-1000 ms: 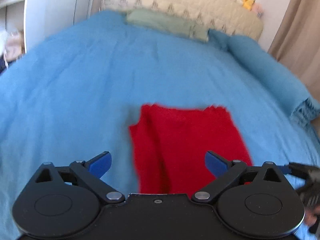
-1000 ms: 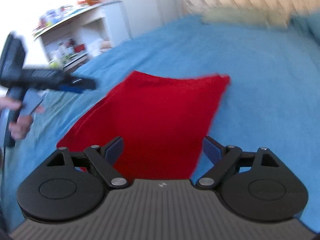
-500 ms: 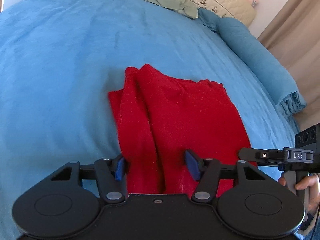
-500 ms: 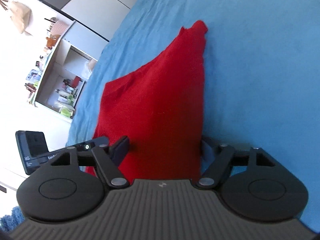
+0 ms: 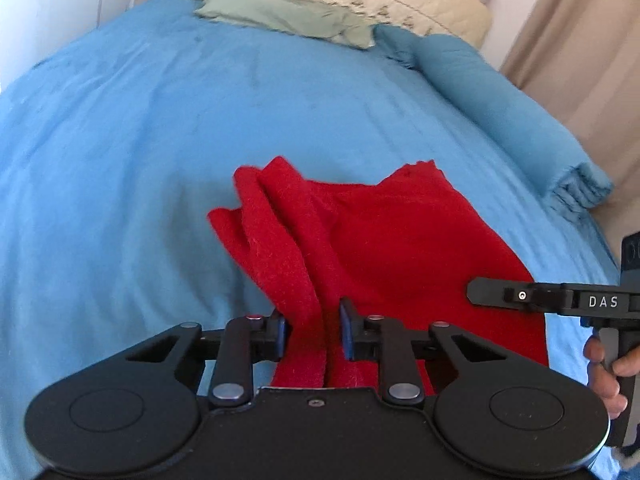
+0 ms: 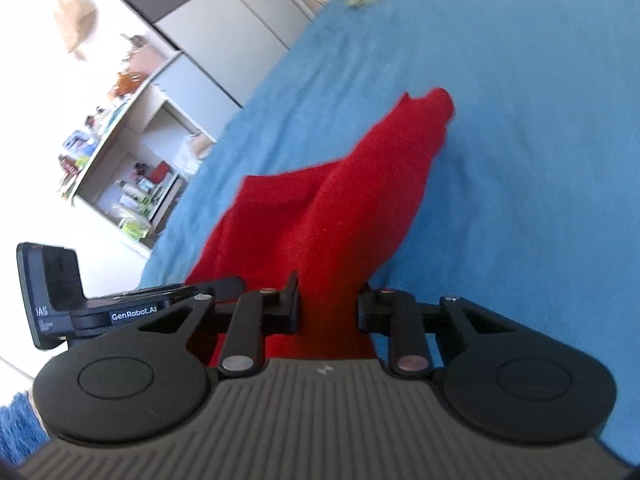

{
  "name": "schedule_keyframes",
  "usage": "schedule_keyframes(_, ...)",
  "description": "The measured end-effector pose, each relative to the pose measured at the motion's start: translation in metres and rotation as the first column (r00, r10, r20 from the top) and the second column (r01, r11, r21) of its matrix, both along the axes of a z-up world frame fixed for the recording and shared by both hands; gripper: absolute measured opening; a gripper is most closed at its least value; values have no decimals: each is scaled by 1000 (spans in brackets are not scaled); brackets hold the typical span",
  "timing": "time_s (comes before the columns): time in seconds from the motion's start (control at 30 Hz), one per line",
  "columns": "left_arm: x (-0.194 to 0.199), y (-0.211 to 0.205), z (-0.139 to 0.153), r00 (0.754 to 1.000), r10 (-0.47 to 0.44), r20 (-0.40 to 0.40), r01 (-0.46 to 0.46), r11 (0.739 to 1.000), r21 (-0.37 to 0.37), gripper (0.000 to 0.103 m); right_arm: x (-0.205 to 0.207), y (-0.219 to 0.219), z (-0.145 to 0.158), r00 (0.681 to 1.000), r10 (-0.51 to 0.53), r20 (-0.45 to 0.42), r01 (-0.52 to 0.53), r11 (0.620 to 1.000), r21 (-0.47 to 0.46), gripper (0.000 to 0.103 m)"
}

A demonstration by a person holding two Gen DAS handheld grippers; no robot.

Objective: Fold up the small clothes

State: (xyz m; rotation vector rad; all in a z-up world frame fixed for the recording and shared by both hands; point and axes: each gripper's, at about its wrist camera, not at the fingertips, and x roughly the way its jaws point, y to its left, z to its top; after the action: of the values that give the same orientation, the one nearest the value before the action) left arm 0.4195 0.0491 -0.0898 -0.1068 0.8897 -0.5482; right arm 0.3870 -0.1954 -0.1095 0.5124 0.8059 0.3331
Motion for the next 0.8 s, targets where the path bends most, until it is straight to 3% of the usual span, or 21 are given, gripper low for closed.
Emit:
schedule_keyframes(0.2, -70, -38, 29, 997, -64, 38, 65, 998, -16, 27, -62, -19, 51, 998, 55, 40, -52, 997, -59, 39)
schedule_keyframes(0.33, -114, -74, 16, 994, -100, 35, 100, 995, -1, 27, -120, -43, 66, 997, 69, 38, -64, 991, -118, 39)
schedule_keyframes(0.47, -136, -105, -21, 995, -94, -13, 95, 995, 33, 27, -164, -66, 42, 999, 45, -6, -46, 987, -157, 40)
schedule_keyframes(0.53, -147, -112, -33, 998, -66, 12, 64, 995, 79, 28, -177, -76, 20, 999, 20, -28, -25, 986, -166, 40)
schedule_keyframes(0.67, -149, -112, -36, 999, -47, 29, 44, 996, 78, 31, -190, -93, -15, 1000, -13, -22, 10, 988, -153, 40)
schedule_keyframes(0.77, -152, -112, -29, 998, -38, 49, 32, 993, 115, 51, -191, -96, -22, 1000, -21, -14, 19, 990, -138, 46)
schedule_keyframes(0.8, -158, -108, -25, 997, -24, 69, 15, 990, 137, 68, -191, -94, -20, 1000, -19, -14, 16, 988, -153, 53)
